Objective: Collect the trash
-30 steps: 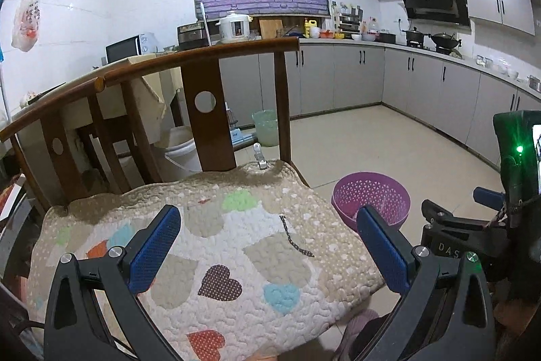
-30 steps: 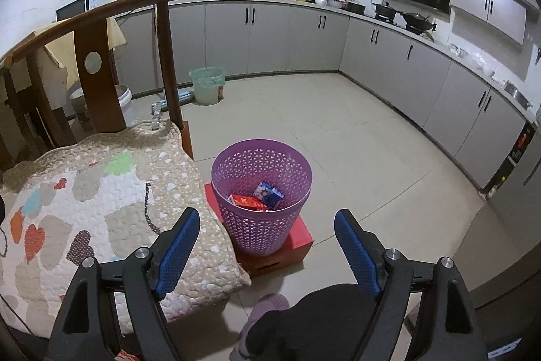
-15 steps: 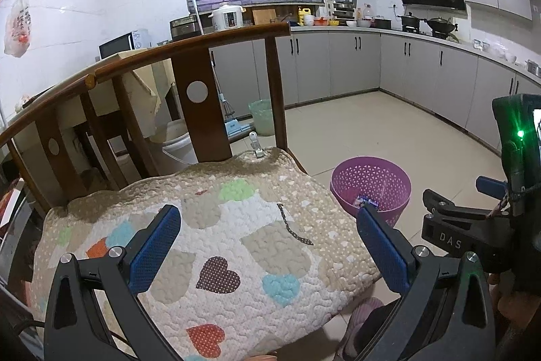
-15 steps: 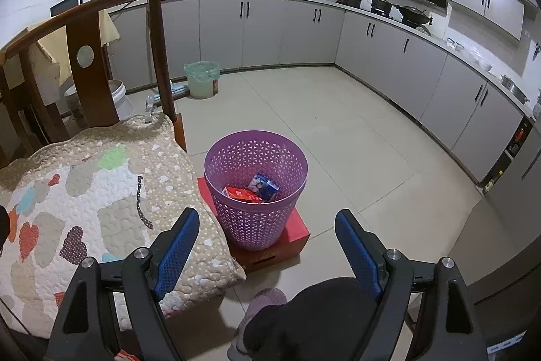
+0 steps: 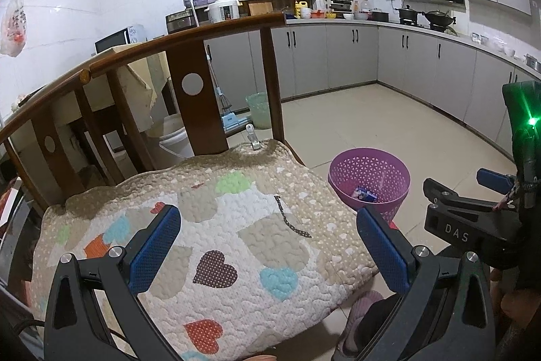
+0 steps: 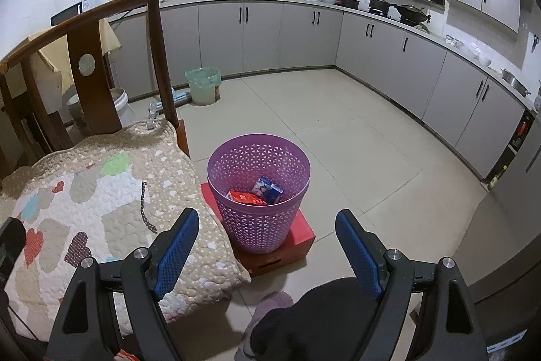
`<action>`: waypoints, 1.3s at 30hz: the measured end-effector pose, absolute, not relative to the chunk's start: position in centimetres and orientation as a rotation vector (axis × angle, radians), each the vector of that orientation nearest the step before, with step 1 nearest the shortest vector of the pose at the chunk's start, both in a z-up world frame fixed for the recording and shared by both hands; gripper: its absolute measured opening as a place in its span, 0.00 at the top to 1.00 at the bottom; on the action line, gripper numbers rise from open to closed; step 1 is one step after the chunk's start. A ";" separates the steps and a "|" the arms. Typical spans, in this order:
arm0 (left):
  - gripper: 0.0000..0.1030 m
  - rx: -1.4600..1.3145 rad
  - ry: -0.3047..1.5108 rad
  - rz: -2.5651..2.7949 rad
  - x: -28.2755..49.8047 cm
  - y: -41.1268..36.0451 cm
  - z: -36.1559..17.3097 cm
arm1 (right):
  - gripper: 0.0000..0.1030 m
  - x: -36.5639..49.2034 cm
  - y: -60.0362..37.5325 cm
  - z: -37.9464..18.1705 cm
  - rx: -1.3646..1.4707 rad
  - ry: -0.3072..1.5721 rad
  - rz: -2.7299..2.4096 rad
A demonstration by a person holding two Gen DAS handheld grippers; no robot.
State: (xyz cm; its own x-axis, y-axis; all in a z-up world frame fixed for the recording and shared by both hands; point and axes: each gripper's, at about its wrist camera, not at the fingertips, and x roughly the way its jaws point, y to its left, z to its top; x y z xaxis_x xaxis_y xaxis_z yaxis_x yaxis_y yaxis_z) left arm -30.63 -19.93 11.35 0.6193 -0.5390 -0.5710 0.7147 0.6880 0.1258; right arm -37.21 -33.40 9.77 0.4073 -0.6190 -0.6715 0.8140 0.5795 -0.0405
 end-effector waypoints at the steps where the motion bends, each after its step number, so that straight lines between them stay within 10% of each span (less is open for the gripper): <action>1: 0.00 0.361 0.531 -0.740 -30.6 -19.9 11.3 | 0.16 -37.2 -33.4 9.8 0.316 0.698 -0.922; 39: 0.00 0.374 0.664 -0.759 -29.5 -20.5 9.5 | 0.16 -37.4 -32.9 9.5 0.335 0.653 -0.888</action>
State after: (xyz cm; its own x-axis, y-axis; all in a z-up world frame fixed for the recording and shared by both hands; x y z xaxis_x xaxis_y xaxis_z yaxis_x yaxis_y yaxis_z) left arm -29.51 -20.54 9.49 0.5385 -0.5085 -0.6719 0.7338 0.6749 0.0773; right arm -37.39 -32.92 9.51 0.4570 -0.6065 -0.6506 0.8019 0.5975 0.0062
